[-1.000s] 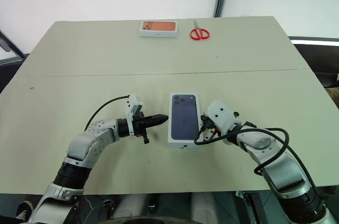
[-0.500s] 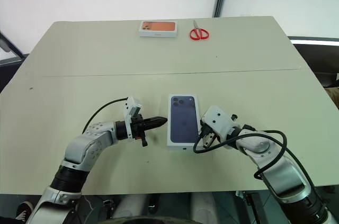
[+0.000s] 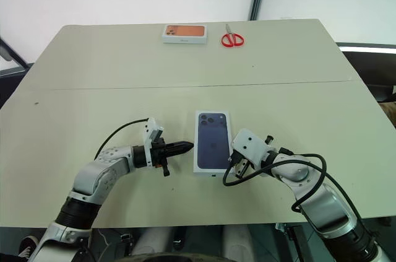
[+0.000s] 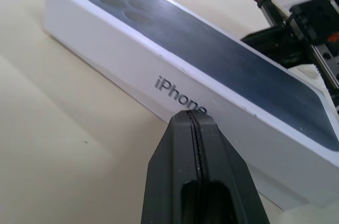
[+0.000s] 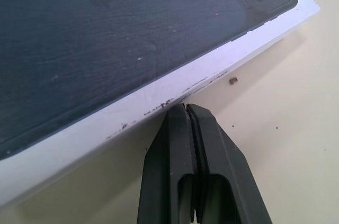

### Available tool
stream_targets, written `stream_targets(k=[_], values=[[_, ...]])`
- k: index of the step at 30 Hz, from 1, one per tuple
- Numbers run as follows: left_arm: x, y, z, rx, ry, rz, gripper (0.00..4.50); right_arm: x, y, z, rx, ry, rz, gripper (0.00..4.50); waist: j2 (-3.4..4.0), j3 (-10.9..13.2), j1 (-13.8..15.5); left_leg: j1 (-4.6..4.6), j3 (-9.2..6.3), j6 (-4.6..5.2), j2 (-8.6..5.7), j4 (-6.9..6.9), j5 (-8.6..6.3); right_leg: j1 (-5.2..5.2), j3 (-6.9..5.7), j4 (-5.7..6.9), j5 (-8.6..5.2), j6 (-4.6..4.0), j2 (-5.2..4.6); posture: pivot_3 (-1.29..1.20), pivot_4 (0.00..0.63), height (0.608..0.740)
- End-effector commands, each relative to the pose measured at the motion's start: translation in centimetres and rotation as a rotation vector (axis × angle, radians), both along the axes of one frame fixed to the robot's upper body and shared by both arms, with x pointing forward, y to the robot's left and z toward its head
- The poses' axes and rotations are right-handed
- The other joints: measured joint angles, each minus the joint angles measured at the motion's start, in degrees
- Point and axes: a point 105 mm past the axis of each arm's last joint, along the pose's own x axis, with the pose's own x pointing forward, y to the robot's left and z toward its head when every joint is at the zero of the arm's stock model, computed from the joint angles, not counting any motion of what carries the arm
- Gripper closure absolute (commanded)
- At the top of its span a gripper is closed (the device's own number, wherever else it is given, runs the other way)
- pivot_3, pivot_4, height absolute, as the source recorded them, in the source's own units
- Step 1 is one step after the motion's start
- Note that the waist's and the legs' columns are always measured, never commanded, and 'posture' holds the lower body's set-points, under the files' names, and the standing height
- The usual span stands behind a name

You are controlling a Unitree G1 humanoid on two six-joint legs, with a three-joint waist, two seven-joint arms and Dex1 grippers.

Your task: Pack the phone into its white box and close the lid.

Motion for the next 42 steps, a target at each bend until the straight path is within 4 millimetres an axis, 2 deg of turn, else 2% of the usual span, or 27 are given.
stream_targets(k=[1, 4, 6, 8, 10, 13, 17, 21, 23, 25, 30, 31, 33, 34, 36, 40, 41, 42], values=[[1.4, 0.6, 2.3, -0.067, -0.042, 0.043, 4.5, 0.9, -0.9, 1.6, 0.01, -0.062, -0.021, 4.45, 0.0, 0.0, 0.0, 0.0, 0.0, 0.0, 0.0, 0.01, 0.0, 0.0, 0.0, 0.0, 0.0, 0.0, 0.0, 0.0, 0.15, 0.74], [2.2, 0.0, 4.4, -0.114, -0.071, 0.027, 4.5, 2.9, -3.3, 3.4, -0.008, -0.136, -0.124, 4.45, -0.01, 0.0, 0.0, -0.01, 0.0, 0.0, -0.01, 0.05, 0.0, 0.0, 0.0, 0.02, 0.0, 0.01, 0.0, 0.0, 0.15, 0.74], [2.8, -0.9, 5.5, -0.132, -0.08, 0.018, 4.5, 3.7, -4.0, 4.0, -0.021, -0.155, -0.16, 4.45, -0.01, 0.0, 0.2, -0.01, 0.0, 0.0, -0.04, 0.09, 0.0, 0.02, -0.01, 0.05, 0.0, 0.01, 0.0, 0.0, 0.15, 0.74], [2.8, -2.7, 7.1, -0.169, -0.083, -0.031, 4.5, 4.4, -3.9, 4.8, -0.014, -0.183, -0.175, 4.45, -0.03, 0.0, 0.3, -0.01, 0.0, 0.0, -0.04, 0.08, 0.0, 0.03, -0.01, 0.05, 0.0, 0.01, 0.0, 0.0, 0.15, 0.74], [2.1, -4.3, 7.8, -0.198, -0.064, -0.088, 4.5, 4.4, -2.5, 6.0, 0.083, -0.2, -0.142, 4.45, -0.03, 0.0, 0.1, -0.02, 0.0, 0.0, -0.04, 0.07, 0.0, 0.01, -0.01, 0.05, 0.0, 0.01, 0.0, 0.0, 0.15, 0.74], [1.3, -5.1, 7.0, -0.18, -0.061, -0.13, 4.5, 3.4, -0.4, 6.5, 0.213, -0.167, -0.054, 4.45, -0.02, 0.0, -0.4, -0.01, 0.02, 0.0, -0.01, 0.04, 0.01, -0.03, 0.02, 0.07, 0.0, 0.02, 0.02, 0.0, 0.15, 0.74], [0.7, -4.8, 4.6, -0.087, -0.076, -0.142, 4.5, -0.2, 1.7, 4.2, 0.296, 0.018, 0.09, 4.45, 0.0, 0.0, -0.1, 0.02, 0.01, -0.01, 0.03, 0.01, 0.01, -0.03, 0.02, 0.08, 0.0, 0.02, 0.09, 0.0, 0.15, 0.74], [-0.1, -4.1, 1.9, 0.012, -0.062, -0.166, 4.5, -2.1, 1.9, 1.3, 0.215, 0.132, 0.125, 4.45, 0.01, 0.0, 0.0, 0.05, 0.01, -0.02, 0.0, 0.1, 0.02, 0.07, 0.04, 0.09, 0.01, 0.0, 0.05, 0.0, 0.15, 0.74], [-0.7, -3.8, 0.3, 0.062, -0.04, -0.185, 4.5, -2.3, 1.5, -0.6, 0.124, 0.167, 0.11, 4.45, -0.03, -0.1, 0.0, 0.06, 0.01, -0.02, 0.0, 0.09, 0.01, 0.09, 0.03, 0.08, 0.0, 0.0, 0.04, 0.0, 0.15, 0.74], [-0.9, -3.8, -0.1, 0.084, -0.071, -0.195, 4.5, -1.9, 1.0, -1.8, 0.021, 0.154, 0.102, 4.45, -0.06, -0.3, 0.0, 0.09, 0.01, -0.02, 0.0, 0.05, 0.0, 0.09, 0.03, 0.06, -0.01, 0.0, 0.03, 0.0, 0.15, 0.74], [-0.4, -4.1, 1.1, -0.002, -0.044, -0.165, 4.5, 0.0, 1.4, 0.0, 0.115, 0.108, 0.042, 4.45, -0.23, -0.5, 0.1, 0.55, -0.12, 0.0, 0.03, -0.01, -0.03, 0.69, -0.09, -0.2, -0.02, -0.02, 0.04, 0.0, 0.15, 0.74], [0.1, -4.0, 1.2, -0.006, -0.049, -0.134, 4.26, 0.1, 1.6, 0.4, 0.18, 0.134, 0.027, 4.49, -0.24, -0.5, 0.1, 0.64, -0.12, 0.01, 0.03, -0.03, -0.04, 0.79, -0.09, -0.26, -0.02, -0.02, 0.04, 0.0, 0.15, 0.74], [0.7, -3.7, 2.0, -0.037, -0.065, -0.105, 3.68, 0.5, 1.6, 1.2, 0.242, 0.136, 0.013, 3.94, -0.24, -0.5, 0.1, 0.65, -0.14, 0.03, 0.03, -0.05, -0.06, 0.8, -0.12, -0.28, -0.02, -0.01, 0.04, 0.0, 0.15, 0.74], [1.1, -3.4, 2.6, -0.052, -0.079, -0.084, 3.23, 0.7, 1.5, 1.8, 0.266, 0.121, 0.011, 3.64, -0.24, -0.5, 0.1, 0.65, -0.14, 0.04, 0.03, -0.05, -0.06, 0.81, -0.11, -0.28, -0.02, -0.01, 0.03, 0.0, 0.15, 0.74], [1.6, -3.0, 3.3, -0.067, -0.095, -0.061, 2.17, 1.2, 1.3, 2.7, 0.298, 0.095, 0.004, 2.6, -0.23, -0.5, 0.1, 0.63, -0.14, 0.04, 0.02, -0.05, -0.06, 0.78, -0.11, -0.28, -0.02, 0.0, 0.02, 0.0, 0.15, 0.74], [2.4, -0.8, 4.7, -0.053, -0.153, -0.033, 0.11, 1.9, 0.3, 4.2, 0.326, 0.05, -0.002, 0.49, -0.19, -0.4, -0.1, 0.58, -0.11, 0.05, 0.01, -0.06, -0.06, 0.71, -0.11, -0.28, -0.02, 0.0, 0.02, 0.0, 0.15, 0.74], [2.5, -0.7, 4.8, -0.056, -0.149, -0.029, 0.0, 1.9, 0.2, 4.2, 0.326, 0.048, -0.002, 0.05, -0.18, -0.4, 0.0, 0.58, -0.11, 0.05, 0.01, -0.08, -0.06, 0.7, -0.11, -0.28, -0.02, 0.0, 0.02, 0.0, 0.15, 0.74], [2.7, 0.0, 5.0, -0.039, -0.171, -0.017, 0.0, 1.9, 0.0, 4.5, 0.331, 0.04, -0.001, 0.05, -0.19, -0.4, 0.0, 0.57, -0.11, 0.05, 0.01, -0.08, -0.07, 0.7, -0.11, -0.28, -0.02, 0.01, 0.02, 0.0, 0.15, 0.74]])
